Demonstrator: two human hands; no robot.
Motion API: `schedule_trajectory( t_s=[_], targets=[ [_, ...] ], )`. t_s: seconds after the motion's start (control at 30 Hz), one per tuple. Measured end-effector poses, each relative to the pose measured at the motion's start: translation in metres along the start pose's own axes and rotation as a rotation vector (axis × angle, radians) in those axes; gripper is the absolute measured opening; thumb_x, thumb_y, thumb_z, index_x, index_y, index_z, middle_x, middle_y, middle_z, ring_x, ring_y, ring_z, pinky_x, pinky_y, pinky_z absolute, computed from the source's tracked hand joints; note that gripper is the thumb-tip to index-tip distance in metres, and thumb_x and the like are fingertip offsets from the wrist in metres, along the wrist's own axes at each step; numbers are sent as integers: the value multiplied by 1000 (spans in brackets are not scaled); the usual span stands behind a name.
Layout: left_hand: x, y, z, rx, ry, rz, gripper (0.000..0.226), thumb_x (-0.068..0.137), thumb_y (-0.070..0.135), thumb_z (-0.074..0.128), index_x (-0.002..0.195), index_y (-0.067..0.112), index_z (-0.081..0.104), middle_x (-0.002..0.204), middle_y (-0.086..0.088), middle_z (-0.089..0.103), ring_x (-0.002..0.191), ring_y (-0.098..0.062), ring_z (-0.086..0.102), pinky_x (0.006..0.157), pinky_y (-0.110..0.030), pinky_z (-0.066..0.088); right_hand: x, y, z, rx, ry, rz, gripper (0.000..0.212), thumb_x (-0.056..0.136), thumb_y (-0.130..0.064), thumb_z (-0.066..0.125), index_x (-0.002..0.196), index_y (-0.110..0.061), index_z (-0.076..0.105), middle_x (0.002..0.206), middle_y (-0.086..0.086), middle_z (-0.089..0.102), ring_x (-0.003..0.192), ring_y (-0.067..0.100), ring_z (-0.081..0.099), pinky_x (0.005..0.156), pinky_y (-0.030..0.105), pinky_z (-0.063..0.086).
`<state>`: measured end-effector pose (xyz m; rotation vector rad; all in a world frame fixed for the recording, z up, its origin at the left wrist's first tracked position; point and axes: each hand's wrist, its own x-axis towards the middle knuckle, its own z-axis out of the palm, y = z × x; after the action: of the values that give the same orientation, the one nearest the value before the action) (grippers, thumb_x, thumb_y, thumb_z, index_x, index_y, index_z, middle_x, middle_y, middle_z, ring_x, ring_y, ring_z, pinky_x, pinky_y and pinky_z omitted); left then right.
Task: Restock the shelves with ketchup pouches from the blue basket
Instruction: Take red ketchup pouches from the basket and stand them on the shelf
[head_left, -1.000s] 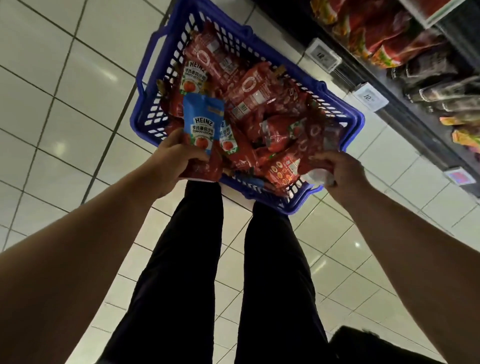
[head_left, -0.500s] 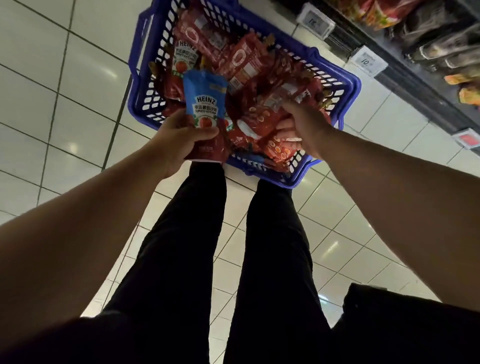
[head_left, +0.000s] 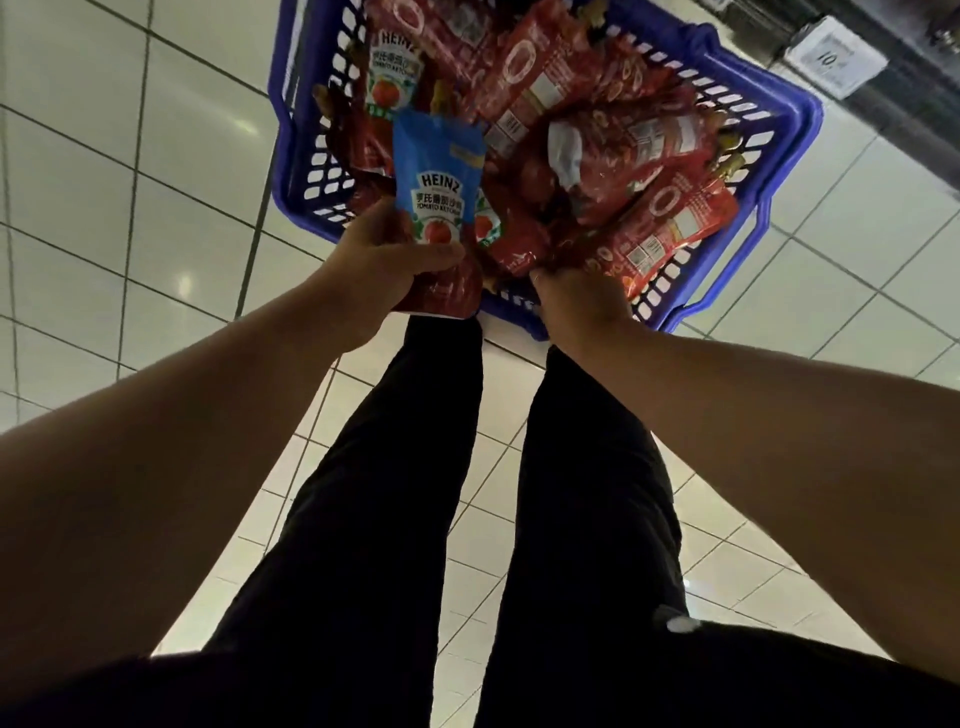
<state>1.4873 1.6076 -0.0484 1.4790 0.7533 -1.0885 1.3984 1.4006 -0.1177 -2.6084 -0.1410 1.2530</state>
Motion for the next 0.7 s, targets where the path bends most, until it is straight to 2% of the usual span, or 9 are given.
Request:
schedule_trajectory(
  t_s=[0.1,0.2,0.3,0.37,0.43,0.47,0.53,0.63,0.7],
  targets=[
    [-3,1,-1,33,-18,-5,57,74,2,83,123,17,59,114,-2,73,106,-21,72,92,-46,58,-2,5,-5,7,-27,-45,19,88,-18,68,106,-11,69,99,15,72,94,39,68,77,43,53],
    [-20,9,0,71,-56,-1,63,73,1,83,129,15,57,113,-2,74,105,-20,73,83,-42,60,-31,10,-19,278,171,53,15,96,-20,59,98,-11,71,89,13,71,85,35,67,66,31,43],
    [-52,37,1,130,-79,28,58,70,-1,83,118,22,60,99,7,77,94,-13,75,70,-32,60,-82,14,-70,677,362,202,21,99,-27,58,104,-15,74,81,-9,67,75,10,64,60,15,40],
    [-82,62,2,179,-104,63,58,69,-1,83,112,29,60,97,12,76,93,-7,74,75,-27,57,-116,12,-119,947,418,247,17,99,-25,58,97,-20,74,72,-20,66,69,-6,62,61,8,42],
    [-115,91,5,179,-139,109,60,70,-3,82,116,28,58,100,10,76,96,-9,73,78,-26,56,-148,7,-173,1291,426,230,16,101,-25,54,92,-24,67,73,-17,69,72,-2,65,72,23,54],
    [-133,106,8,161,-158,137,62,71,-4,82,121,25,57,104,6,76,99,-11,73,78,-27,58,-164,3,-200,1470,403,217,14,103,-27,51,97,-23,64,78,-14,71,76,6,69,75,33,58],
    [-173,136,15,116,-188,207,66,72,-5,81,127,19,55,112,-3,74,105,-18,72,81,-29,59,-193,-9,-250,1699,378,182,20,106,-32,45,110,-20,60,87,-8,73,77,16,72,73,39,59],
    [-234,181,26,98,-261,349,67,77,-6,78,135,11,50,122,-19,66,113,-30,68,89,-39,59,-227,-35,-317,1770,477,143,29,110,-32,36,118,-17,60,97,0,73,85,22,72,75,46,60],
    [-272,210,33,109,-292,430,64,80,-5,77,136,6,49,124,-22,65,115,-36,65,94,-45,57,-248,-54,-361,1758,529,151,29,110,-26,39,106,-11,63,99,9,71,88,27,68,85,51,56]
  ],
)
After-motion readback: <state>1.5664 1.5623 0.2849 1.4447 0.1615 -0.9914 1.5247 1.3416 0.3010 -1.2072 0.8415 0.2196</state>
